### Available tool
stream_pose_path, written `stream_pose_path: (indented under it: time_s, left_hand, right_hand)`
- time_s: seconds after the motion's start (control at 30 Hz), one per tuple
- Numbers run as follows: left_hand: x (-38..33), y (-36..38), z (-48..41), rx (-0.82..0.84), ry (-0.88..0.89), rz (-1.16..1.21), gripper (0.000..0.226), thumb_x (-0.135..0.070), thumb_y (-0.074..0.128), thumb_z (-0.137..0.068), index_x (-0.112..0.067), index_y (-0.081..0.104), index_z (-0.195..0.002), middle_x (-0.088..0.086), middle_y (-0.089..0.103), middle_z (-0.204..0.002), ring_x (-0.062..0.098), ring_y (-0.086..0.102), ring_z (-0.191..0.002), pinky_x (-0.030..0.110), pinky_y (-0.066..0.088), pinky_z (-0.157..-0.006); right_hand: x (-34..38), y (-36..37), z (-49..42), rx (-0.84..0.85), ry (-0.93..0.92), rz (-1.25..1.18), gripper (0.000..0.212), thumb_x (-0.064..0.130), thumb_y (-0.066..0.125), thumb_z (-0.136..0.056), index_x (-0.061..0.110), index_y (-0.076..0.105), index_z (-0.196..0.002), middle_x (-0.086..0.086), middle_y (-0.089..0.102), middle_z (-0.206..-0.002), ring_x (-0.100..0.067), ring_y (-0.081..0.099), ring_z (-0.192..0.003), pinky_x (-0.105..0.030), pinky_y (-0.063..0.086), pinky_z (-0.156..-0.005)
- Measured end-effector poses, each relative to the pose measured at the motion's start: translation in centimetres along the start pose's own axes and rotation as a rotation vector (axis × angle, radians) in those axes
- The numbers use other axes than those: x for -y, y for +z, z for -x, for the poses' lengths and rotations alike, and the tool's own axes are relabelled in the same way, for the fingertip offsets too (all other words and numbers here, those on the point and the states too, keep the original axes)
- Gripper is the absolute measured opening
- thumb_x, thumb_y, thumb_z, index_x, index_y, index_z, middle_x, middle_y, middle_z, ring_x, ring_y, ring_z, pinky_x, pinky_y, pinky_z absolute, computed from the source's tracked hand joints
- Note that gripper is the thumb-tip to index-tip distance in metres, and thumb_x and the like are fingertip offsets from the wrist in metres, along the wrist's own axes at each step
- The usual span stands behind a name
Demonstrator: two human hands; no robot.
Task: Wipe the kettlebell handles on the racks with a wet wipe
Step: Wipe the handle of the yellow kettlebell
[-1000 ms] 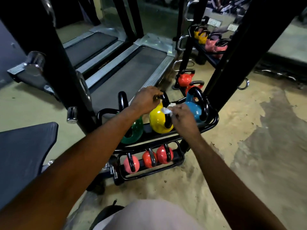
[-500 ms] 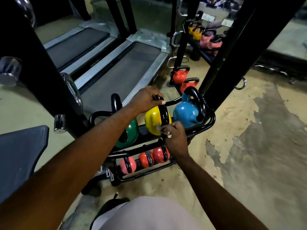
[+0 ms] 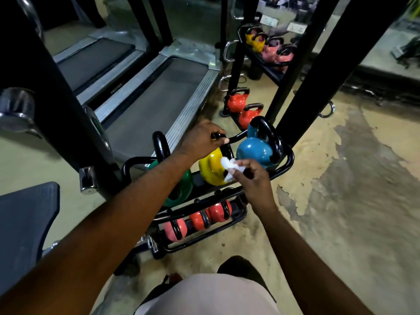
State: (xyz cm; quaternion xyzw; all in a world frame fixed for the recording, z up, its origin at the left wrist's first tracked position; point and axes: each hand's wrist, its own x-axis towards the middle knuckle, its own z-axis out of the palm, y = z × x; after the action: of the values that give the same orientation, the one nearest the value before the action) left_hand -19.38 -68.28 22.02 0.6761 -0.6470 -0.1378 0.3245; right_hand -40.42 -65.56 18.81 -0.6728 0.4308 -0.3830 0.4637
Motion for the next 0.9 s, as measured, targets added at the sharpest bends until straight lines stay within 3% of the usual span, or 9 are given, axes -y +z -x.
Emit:
stream_pose_path:
  time_s: [0.07,0.17,0.3,0.4,0.53,0.67,0.77,0.9]
  left_hand:
    - [0.3,-0.4,-0.5,-0.003,0.0,0.006,0.034,-0.039,0.077,-0.082,-0.02,0.075,-0.109,0.005,0.064,-0.107,0.018,0.064,-0.097,0.024,0.047,-0.086]
    - [0.7,-0.3,-0.2,0.01,0.013,0.002,0.034,-0.041,0.077,-0.08,-0.022,0.075,-0.108,0.005,0.065,-0.104,0.019,0.065,-0.093,0.03,0.051,-0.087]
    - [0.4,0.2,0.0,0.055,0.025,0.017,0.034,-0.044,0.078,-0.079,-0.025,0.075,-0.108,0.003,0.064,-0.106,0.015,0.063,-0.094,0.03,0.051,-0.089]
    - [0.5,-0.4,-0.7,0.083,0.003,0.026,0.035,-0.043,0.08,-0.077,-0.027,0.075,-0.107,0.001,0.062,-0.105,0.012,0.06,-0.095,0.026,0.047,-0.088]
    - [0.8,-1.7,-1.6,0.099,-0.026,0.036,0.037,-0.046,0.082,-0.073,-0.029,0.076,-0.104,-0.003,0.058,-0.102,0.008,0.057,-0.091,0.022,0.044,-0.08]
    - [1.1,-1.5,-1.8,0.084,-0.057,0.049,0.036,-0.044,0.084,-0.071,-0.027,0.077,-0.102,-0.005,0.056,-0.098,0.007,0.056,-0.09,0.016,0.041,-0.076]
    - [1.2,-0.8,-1.2,0.093,-0.054,0.039,0.036,-0.044,0.084,-0.072,-0.027,0.077,-0.103,-0.007,0.056,-0.097,0.005,0.055,-0.089,0.008,0.037,-0.073]
    - [0.2,-1.0,-2.3,0.066,-0.042,0.047,0.035,-0.043,0.084,-0.072,-0.027,0.077,-0.102,-0.003,0.059,-0.1,0.006,0.058,-0.089,0.014,0.041,-0.077]
  right_hand:
    - [1.4,0.4,-1.4,-0.033,-0.024,-0.108,0.013,0.01,0.071,-0.09,0.02,0.069,-0.097,-0.003,0.073,-0.108,-0.016,0.068,-0.097,-0.028,0.055,-0.082]
    - [0.7,0.3,-1.9,-0.101,-0.138,0.118,0.015,0.013,0.067,-0.093,0.016,0.072,-0.107,0.002,0.071,-0.111,-0.01,0.065,-0.104,-0.029,0.053,-0.089]
    - [-1.4,-0.6,-0.4,-0.134,-0.296,0.37,0.029,0.0,0.062,-0.092,0.015,0.073,-0.115,-0.001,0.062,-0.113,-0.008,0.058,-0.108,-0.013,0.043,-0.094]
    - [-3.2,-0.1,2.1,-0.11,-0.31,0.452,0.032,0.007,0.062,-0.095,0.016,0.067,-0.125,-0.005,0.057,-0.12,-0.014,0.055,-0.113,-0.014,0.043,-0.096]
    - [-2.6,0.8,1.9,-0.155,-0.355,0.444,0.031,0.009,0.073,-0.088,0.014,0.071,-0.118,-0.008,0.058,-0.12,-0.007,0.05,-0.115,-0.004,0.033,-0.099]
    - [-2.7,0.8,-0.1,-0.09,-0.434,0.463,0.023,0.003,0.07,-0.087,0.01,0.073,-0.108,-0.007,0.06,-0.114,-0.011,0.053,-0.109,-0.016,0.044,-0.096]
    - [-4.9,0.6,2.3,0.013,-0.352,0.477,0.022,0.001,0.07,-0.084,0.013,0.072,-0.102,-0.004,0.059,-0.113,-0.009,0.054,-0.106,-0.03,0.052,-0.09]
    - [-2.2,-0.2,0.5,-0.094,-0.262,0.337,0.022,0.001,0.072,-0.081,0.018,0.076,-0.094,0.001,0.058,-0.105,-0.005,0.055,-0.099,-0.025,0.052,-0.085]
